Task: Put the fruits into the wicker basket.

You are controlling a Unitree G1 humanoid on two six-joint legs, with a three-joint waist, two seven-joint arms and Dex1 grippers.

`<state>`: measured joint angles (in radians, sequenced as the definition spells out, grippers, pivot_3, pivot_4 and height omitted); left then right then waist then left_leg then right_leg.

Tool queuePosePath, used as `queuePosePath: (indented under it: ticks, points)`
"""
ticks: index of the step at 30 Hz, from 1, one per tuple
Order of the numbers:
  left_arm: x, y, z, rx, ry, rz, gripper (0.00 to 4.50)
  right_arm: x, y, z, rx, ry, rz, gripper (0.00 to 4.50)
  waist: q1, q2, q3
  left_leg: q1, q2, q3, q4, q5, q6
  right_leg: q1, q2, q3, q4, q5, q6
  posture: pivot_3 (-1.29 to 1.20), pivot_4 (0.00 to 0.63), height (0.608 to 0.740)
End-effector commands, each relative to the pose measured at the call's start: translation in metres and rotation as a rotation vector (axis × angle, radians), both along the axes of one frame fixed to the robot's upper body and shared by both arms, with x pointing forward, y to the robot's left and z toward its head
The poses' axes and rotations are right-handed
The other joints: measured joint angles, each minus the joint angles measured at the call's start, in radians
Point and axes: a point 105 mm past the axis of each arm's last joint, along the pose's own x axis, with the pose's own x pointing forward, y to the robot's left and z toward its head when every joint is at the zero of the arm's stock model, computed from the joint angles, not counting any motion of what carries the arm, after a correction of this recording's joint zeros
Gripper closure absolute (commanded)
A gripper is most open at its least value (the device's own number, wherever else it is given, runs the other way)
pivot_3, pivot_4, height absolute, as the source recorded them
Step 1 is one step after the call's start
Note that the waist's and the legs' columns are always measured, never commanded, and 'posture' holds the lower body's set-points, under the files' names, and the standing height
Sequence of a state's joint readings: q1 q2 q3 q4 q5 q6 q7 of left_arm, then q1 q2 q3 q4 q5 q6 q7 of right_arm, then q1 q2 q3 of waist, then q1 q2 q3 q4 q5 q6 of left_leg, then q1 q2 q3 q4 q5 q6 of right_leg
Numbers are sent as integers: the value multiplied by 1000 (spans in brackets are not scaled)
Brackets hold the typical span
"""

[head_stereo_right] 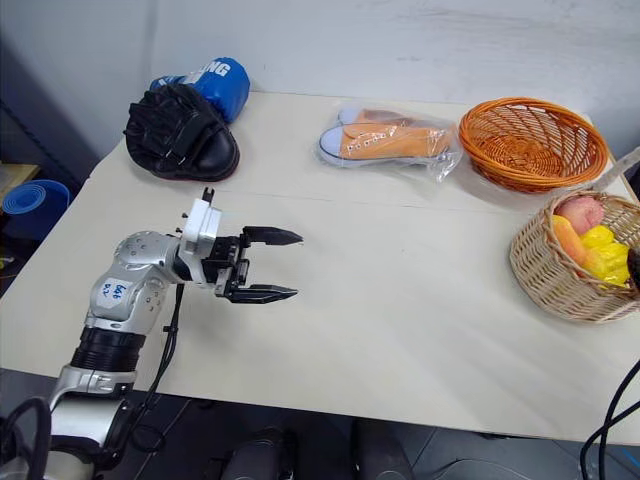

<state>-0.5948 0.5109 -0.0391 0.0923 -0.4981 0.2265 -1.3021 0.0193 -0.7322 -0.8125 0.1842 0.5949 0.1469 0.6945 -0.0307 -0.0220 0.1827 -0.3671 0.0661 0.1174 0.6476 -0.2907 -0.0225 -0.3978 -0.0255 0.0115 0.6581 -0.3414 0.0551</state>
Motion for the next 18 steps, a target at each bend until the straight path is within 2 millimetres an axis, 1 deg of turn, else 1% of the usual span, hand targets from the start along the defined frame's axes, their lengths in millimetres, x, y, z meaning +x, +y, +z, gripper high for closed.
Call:
queuePosePath:
  ticks: [1,4,8,10,12,13,15,16,18]
  points:
    - [1,3,8,-4,-47,17,0,-17,-2,27,-115,-79,-25,1088,0,0,0,0,0,0,0,0,0,0,0,0,0,0,0,0,150,740]
    - [3,8,6,7,-43,37,0,-36,0,30,-155,-48,-17,100,3,0,0,0,0,0,0,0,0,0,0,0,0,0,0,0,150,740]
    - [5,24,-3,49,-45,91,0,-67,13,30,-263,60,75,41,3,0,0,0,0,0,-1,0,0,0,0,0,-2,0,1,0,150,740]
    - [3,35,-12,92,-44,123,0,-81,29,28,-334,122,177,41,-1,1,0,0,0,0,-2,0,0,0,0,0,-2,0,1,0,150,740]
    - [-3,49,-23,143,-20,144,0,-93,51,24,-372,180,304,41,-8,1,0,1,1,1,-3,-1,-1,1,0,1,-2,0,1,0,150,740]
    - [-4,56,-30,173,-19,161,0,-99,69,17,-361,212,397,41,-12,1,0,1,1,1,-3,-2,1,2,0,1,-2,0,1,0,150,740]
    - [-4,70,-39,208,-20,210,0,-113,103,-8,-449,334,605,41,-14,-1,0,2,1,0,-7,-3,3,4,0,0,-2,0,0,0,150,740]
    - [-3,75,-42,220,-19,238,0,-115,114,-13,-448,339,657,41,-14,-3,1,7,1,0,-9,-3,3,5,0,0,-2,0,0,0,150,740]
    - [-2,84,-49,233,-21,287,0,-102,128,-16,-409,264,683,41,-16,-7,1,10,1,0,-12,-1,3,6,-1,0,-4,0,-1,0,150,740]
